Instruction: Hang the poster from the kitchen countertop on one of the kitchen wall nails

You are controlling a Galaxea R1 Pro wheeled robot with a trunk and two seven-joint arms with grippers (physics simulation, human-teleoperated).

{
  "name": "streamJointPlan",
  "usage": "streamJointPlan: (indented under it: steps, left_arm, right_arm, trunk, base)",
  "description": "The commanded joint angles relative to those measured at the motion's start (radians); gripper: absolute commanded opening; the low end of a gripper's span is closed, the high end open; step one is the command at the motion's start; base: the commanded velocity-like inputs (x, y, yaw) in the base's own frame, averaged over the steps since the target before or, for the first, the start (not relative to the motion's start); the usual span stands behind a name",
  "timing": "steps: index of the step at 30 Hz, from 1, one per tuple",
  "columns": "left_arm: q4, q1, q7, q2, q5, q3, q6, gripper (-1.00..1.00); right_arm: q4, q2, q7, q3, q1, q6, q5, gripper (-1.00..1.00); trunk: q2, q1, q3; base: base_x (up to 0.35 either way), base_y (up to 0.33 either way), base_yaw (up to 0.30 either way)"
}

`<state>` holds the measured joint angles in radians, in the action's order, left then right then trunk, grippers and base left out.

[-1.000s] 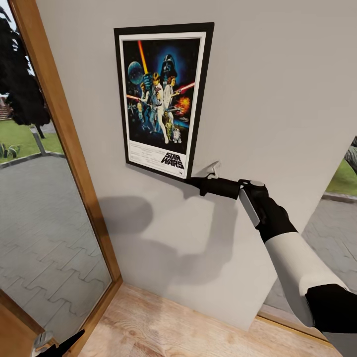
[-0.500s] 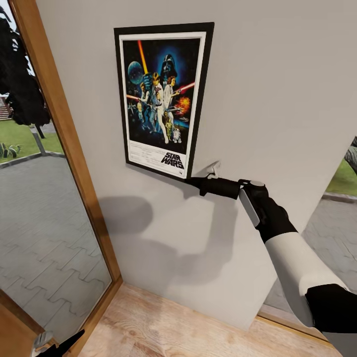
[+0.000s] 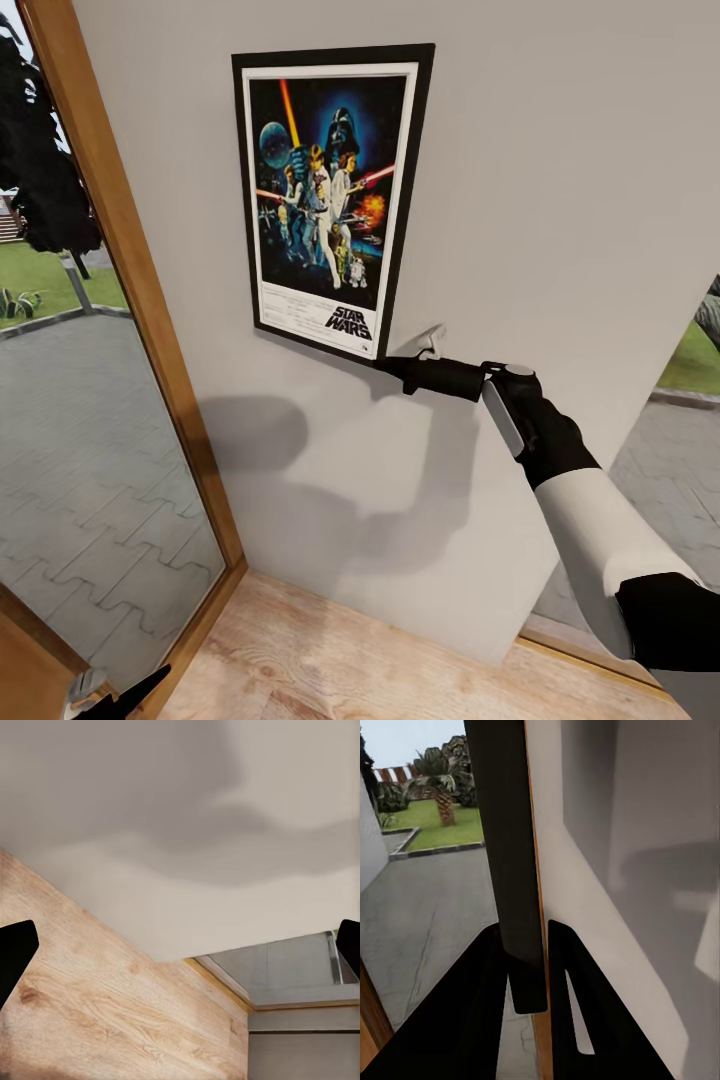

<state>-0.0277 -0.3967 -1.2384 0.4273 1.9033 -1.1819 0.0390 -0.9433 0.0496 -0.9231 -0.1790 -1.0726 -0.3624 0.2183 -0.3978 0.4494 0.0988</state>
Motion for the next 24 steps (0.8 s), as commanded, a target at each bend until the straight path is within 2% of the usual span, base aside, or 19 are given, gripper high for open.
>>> streamJointPlan:
  steps: [1,24]
  left_arm:
    - [-0.001,-0.001,-0.001,0.001,0.007,-0.008,0.004,1.0]
    - [-0.001,-0.001,-0.001,0.001,0.008,-0.008,0.003,1.0]
  right_arm:
    - [0.0,0.001,0.0,-0.002,-0.001,-0.01,0.012,-1.0]
    - [0.007,0.001,0.001,-0.002,-0.001,-0.01,0.013,-1.0]
  trunk:
    - [-0.002,0.001,0.002]
    - [-0.002,0.001,0.002]
  base:
    - [0.0,0.0,0.0]
    - [0.013,0.0,0.0]
